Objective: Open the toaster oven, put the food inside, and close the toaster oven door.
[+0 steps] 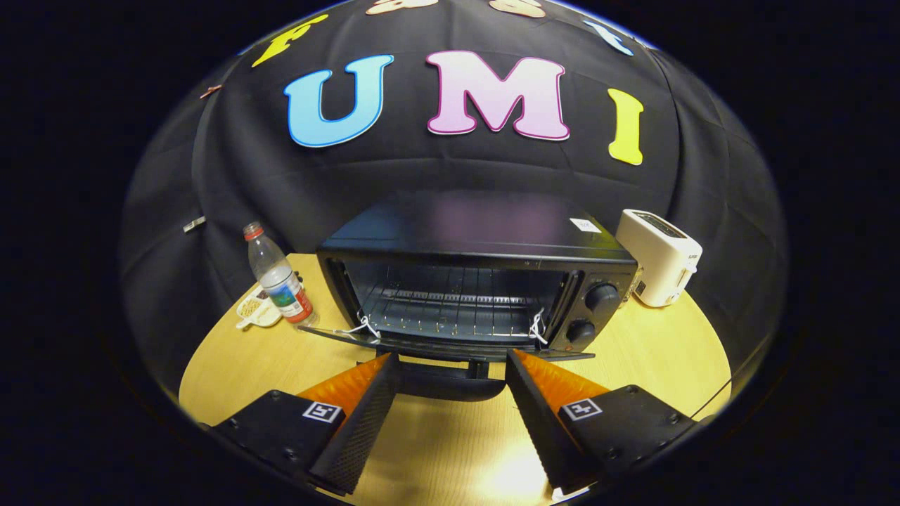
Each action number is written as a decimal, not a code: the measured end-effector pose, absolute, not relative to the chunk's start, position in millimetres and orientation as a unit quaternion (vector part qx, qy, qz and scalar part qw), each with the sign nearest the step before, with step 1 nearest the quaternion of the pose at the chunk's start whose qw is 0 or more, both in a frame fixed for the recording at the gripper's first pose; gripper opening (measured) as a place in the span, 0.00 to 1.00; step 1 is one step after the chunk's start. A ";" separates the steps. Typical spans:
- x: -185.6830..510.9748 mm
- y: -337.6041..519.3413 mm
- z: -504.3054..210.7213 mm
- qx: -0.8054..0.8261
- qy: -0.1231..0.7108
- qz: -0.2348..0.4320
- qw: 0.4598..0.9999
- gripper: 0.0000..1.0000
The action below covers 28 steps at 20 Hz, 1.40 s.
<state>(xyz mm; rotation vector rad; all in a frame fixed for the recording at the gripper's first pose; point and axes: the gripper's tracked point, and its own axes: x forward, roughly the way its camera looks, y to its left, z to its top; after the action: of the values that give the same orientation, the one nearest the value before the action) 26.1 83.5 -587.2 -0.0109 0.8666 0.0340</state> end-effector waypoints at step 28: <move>-76.8 -137.5 -555.1 -0.005 0.494 -0.057 0.868 0.96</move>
<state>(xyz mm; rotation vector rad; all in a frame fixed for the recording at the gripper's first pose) -76.8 -137.5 -555.1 -0.0102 1.0343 -0.1194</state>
